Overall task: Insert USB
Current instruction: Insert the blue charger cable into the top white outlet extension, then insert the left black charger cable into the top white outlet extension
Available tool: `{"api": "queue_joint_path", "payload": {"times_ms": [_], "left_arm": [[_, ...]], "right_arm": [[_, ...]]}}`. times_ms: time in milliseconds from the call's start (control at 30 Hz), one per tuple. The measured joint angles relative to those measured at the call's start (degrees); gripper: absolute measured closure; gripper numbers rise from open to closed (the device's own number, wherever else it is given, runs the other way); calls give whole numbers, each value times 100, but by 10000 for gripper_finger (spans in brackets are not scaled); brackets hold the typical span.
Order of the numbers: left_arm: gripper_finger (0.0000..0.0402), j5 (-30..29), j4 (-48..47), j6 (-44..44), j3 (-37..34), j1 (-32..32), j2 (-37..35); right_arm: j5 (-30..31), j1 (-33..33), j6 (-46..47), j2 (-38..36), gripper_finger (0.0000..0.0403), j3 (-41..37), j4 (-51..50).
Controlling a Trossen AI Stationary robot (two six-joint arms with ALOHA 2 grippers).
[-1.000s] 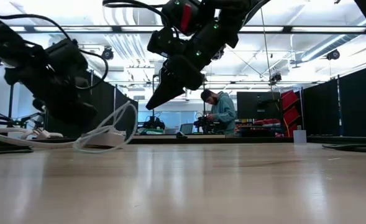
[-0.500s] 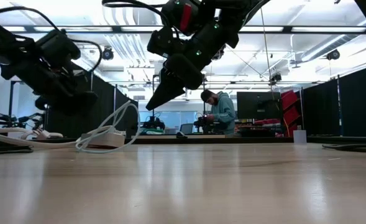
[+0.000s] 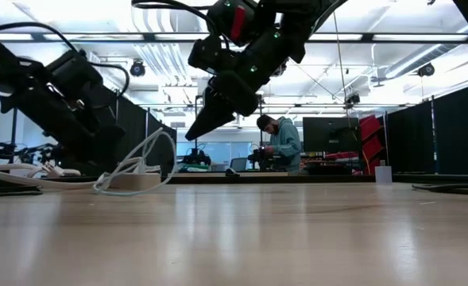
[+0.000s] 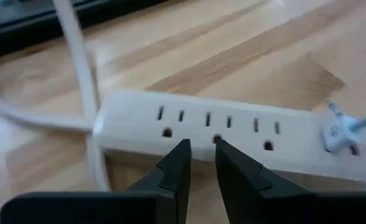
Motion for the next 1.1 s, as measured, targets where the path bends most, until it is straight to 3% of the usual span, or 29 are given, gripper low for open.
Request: {"api": "queue_joint_path", "payload": {"times_ms": [233,333,500,667,800,900,1100], "left_arm": [[338,-2013,144,-728,-5,22,591],[338,-2181,575,-583,-5,38,641],[338,-1971,1227,212,-3,42,505],[338,-957,1288,697,2,37,17],[338,1005,1017,1036,8,22,-548],[338,2163,166,554,32,17,-961],[338,2695,-2793,-384,775,-160,-1503]], "right_arm": [[2,0,28,0,403,-15,25],[0,0,35,0,403,-23,26],[2,-2,77,0,403,-35,34],[2,-22,48,0,403,-65,42],[3,-44,35,2,403,-79,42],[2,-46,55,4,403,-91,32],[-1,-79,13,4,403,-105,110]]}}
